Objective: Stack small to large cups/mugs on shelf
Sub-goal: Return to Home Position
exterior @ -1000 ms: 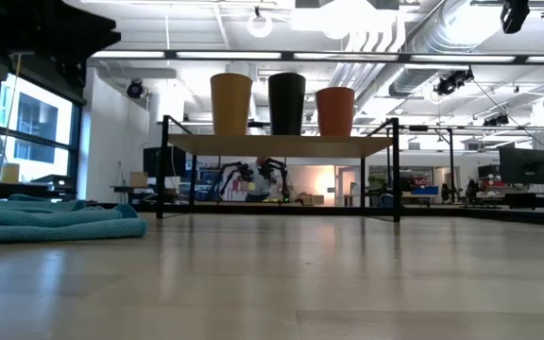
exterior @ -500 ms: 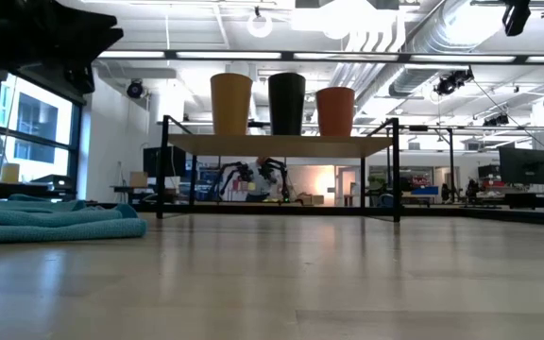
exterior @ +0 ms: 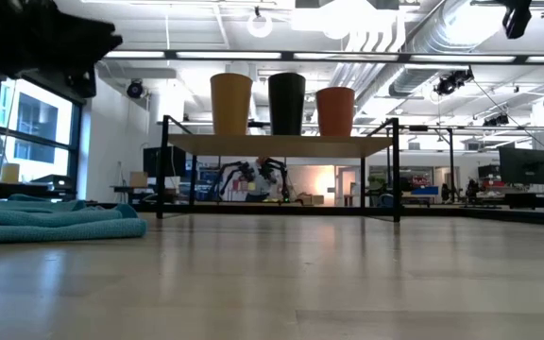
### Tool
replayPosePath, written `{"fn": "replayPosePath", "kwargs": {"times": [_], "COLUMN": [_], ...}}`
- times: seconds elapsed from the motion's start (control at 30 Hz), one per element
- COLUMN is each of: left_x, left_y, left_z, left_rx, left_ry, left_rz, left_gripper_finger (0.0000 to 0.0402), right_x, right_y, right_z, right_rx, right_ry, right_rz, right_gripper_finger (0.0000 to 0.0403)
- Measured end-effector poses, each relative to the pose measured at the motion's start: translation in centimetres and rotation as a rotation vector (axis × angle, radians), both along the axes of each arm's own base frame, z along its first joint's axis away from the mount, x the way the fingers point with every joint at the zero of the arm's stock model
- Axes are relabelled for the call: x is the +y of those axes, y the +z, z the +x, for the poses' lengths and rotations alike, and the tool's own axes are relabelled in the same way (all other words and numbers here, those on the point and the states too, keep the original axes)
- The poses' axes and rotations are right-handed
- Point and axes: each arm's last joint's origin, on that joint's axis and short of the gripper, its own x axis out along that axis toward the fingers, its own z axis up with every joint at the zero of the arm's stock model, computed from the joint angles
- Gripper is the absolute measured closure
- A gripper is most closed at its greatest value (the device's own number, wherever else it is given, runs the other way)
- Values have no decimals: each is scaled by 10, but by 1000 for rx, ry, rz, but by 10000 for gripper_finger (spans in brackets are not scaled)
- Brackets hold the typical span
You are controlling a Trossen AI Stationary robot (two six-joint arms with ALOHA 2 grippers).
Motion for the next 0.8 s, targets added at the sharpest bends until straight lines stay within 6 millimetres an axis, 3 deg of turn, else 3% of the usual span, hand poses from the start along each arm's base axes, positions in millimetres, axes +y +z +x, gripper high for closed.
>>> {"fn": "replayPosePath", "kwargs": {"times": [0.33, 0.8], "left_x": [-2, -2], "left_y": [-20, -20], "left_z": [3, 3], "left_rx": [189, 190], "left_ry": [-71, -82], "left_rz": [-99, -94], "left_gripper_finger": [314, 314], "right_x": [1, 1], "right_y": [-5, -8], "right_z": [1, 1], "right_rx": [41, 79], "right_ry": [28, 53], "right_rz": [41, 22], "right_gripper_finger": [261, 261]}}
